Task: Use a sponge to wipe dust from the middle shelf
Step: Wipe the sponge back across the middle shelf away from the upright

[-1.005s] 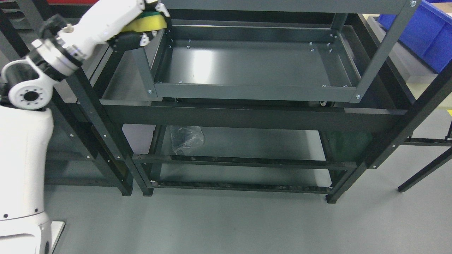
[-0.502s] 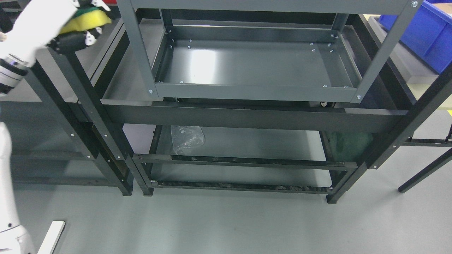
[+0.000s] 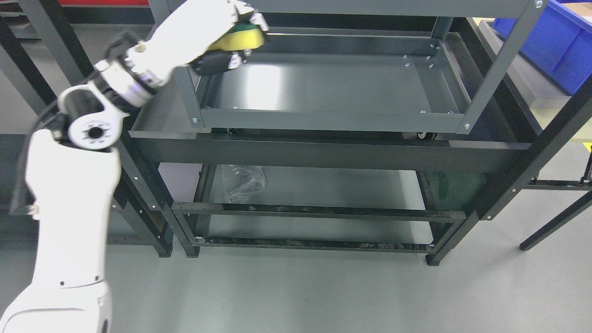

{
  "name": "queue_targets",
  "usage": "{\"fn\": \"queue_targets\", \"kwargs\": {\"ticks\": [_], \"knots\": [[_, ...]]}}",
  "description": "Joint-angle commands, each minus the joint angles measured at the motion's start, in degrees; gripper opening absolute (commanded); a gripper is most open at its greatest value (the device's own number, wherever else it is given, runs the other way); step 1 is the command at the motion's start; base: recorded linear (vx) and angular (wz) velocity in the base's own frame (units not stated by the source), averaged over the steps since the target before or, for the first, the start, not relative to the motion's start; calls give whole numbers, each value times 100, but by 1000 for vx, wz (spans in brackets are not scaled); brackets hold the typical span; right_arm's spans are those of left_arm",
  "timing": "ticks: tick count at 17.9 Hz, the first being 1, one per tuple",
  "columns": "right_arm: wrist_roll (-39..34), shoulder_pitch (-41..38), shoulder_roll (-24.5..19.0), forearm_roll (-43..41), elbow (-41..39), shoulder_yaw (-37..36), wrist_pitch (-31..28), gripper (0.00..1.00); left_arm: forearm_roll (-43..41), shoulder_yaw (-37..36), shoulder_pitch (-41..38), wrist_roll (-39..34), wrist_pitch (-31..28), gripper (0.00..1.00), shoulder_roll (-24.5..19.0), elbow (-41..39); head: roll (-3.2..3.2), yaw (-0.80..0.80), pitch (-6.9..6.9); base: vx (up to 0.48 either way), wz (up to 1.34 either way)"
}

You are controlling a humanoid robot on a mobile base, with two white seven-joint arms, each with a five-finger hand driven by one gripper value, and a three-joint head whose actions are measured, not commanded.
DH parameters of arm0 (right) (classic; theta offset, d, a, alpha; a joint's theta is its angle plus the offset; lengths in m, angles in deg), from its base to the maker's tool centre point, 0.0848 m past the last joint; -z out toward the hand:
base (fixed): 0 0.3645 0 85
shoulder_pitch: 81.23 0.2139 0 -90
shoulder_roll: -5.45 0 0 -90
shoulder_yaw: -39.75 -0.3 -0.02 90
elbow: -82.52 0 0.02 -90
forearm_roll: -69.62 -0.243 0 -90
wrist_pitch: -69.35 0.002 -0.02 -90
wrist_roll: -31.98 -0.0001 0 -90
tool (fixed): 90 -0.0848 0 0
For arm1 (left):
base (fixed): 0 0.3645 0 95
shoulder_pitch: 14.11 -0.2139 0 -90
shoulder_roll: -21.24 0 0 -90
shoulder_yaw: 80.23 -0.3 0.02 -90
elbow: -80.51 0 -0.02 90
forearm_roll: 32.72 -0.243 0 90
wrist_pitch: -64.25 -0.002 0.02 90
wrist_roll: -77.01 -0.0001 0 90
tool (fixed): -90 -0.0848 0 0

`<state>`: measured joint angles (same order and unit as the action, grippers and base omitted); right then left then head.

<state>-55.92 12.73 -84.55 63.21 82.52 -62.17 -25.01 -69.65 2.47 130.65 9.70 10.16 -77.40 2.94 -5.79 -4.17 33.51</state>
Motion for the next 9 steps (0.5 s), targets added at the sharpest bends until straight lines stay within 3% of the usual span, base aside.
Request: {"fn": "queue_targets", "kwargs": {"ticks": [1,3,5,9], "knots": [[1,-1,100,0,-100,6,-3,100,-113,-2993,517,-1018,-1372,2,763,162,0,0,0,0,0],[1,-1,100,0,-100,-3,-3,100,281,-3872,553,-1573,-1919,2,763,267,0,0,0,0,0],[1,-1,100,0,-100,-3,-3,100,625,-4514,553,-1663,-2052,2,763,416,0,0,0,0,0],[1,-1,100,0,-100,-3,-3,100,811,-4973,737,-1802,-2299,0,763,751,0,0,-1,0,0]]}}
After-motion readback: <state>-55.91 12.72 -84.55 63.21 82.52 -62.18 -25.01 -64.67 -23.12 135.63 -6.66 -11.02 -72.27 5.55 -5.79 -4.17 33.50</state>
